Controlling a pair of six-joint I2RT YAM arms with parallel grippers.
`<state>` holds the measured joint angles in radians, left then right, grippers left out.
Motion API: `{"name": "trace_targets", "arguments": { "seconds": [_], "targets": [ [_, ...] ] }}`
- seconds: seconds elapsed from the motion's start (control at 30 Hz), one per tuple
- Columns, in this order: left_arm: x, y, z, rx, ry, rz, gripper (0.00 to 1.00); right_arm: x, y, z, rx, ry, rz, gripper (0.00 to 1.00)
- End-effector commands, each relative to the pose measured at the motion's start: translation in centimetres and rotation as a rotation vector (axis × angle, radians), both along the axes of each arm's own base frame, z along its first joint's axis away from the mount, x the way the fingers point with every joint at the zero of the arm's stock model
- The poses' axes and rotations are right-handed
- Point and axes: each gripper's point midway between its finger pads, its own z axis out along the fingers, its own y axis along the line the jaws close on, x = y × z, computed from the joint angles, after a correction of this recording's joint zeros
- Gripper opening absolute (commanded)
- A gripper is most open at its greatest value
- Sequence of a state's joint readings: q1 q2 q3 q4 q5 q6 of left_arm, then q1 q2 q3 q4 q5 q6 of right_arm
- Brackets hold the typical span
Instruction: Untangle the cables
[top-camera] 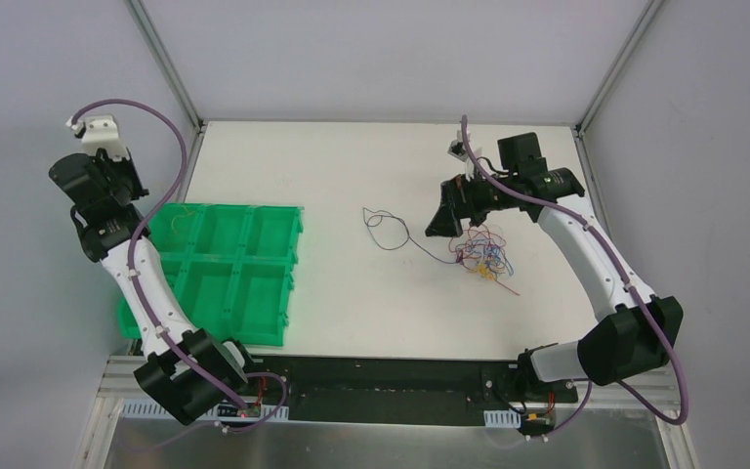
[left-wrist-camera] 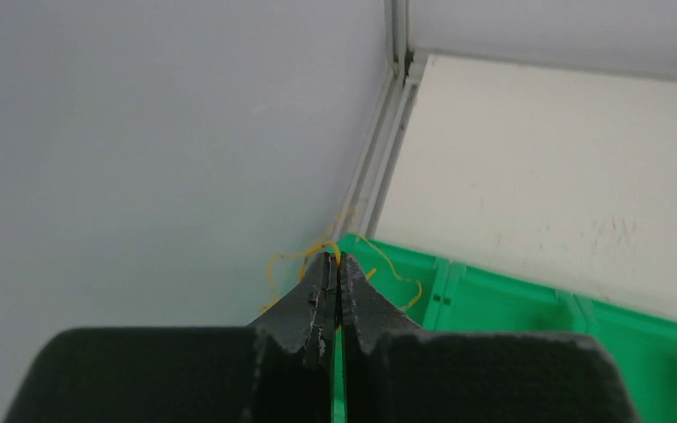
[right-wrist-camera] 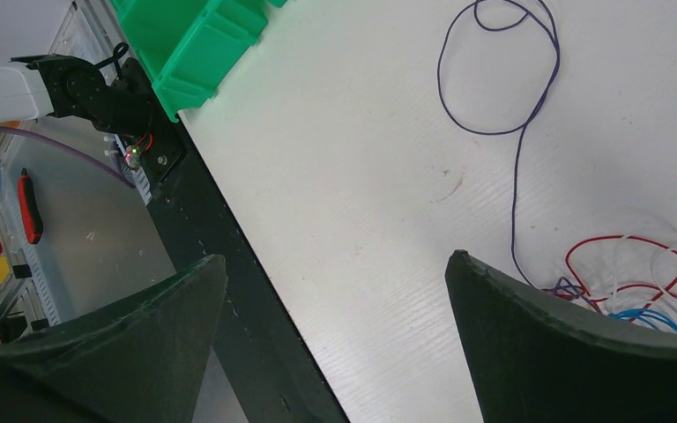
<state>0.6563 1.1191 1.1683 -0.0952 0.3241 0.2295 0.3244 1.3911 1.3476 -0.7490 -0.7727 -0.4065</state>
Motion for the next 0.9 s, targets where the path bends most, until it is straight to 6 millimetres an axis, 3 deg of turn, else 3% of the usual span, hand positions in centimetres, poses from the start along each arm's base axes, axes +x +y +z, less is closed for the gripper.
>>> {"name": "trace_targets", "arguments": {
  "seconds": [0.0,0.1,0.2,0.27,0.37,0.47,0.6,0.7,0.87],
  "targets": [
    [-0.8,-1.2,-3.3,0.005,0.086,-0.069,0.0,-1.0,-0.4,0.4,-0.012,-0.035,0.014,0.99],
    [-1.4,-3.0,-6.5,-0.057,0.16,-0.137,0.0,-1.0,-0.5,0.1,-0.015,-0.03,0.011,0.99],
    [-2.2,-5.2,-8.4,-0.131,0.19,-0.208,0.0,-1.0,-0.5,0.0,-0.018,-0.025,0.01,0.99],
    [-2.6,-6.6,-8.0,-0.153,0.167,-0.247,0.0,-0.9,-0.6,-0.1,-0.022,-0.024,0.007,0.99],
    [-3.6,-8.1,-5.6,-0.146,0.114,-0.269,0.0,-1.0,-0.7,-0.2,-0.026,-0.024,0.006,0.99],
    [-4.5,-8.4,-4.7,-0.173,0.15,-0.246,0.0,-1.0,-0.6,-0.2,-0.024,-0.021,0.007,0.99],
    [-6.8,-7.5,-5.9,-0.209,0.277,-0.133,0.0,-0.9,-0.7,-0.2,-0.026,-0.021,0.003,1.0],
    [-9.0,-7.9,-6.0,-0.204,0.336,-0.089,0.0,-1.1,-0.9,-0.1,-0.032,-0.031,0.005,0.99],
    [-11.6,-9.0,-3.0,-0.127,0.272,-0.049,0.0,-1.3,-0.8,-0.2,-0.027,-0.022,0.011,0.99]
  ]
}}
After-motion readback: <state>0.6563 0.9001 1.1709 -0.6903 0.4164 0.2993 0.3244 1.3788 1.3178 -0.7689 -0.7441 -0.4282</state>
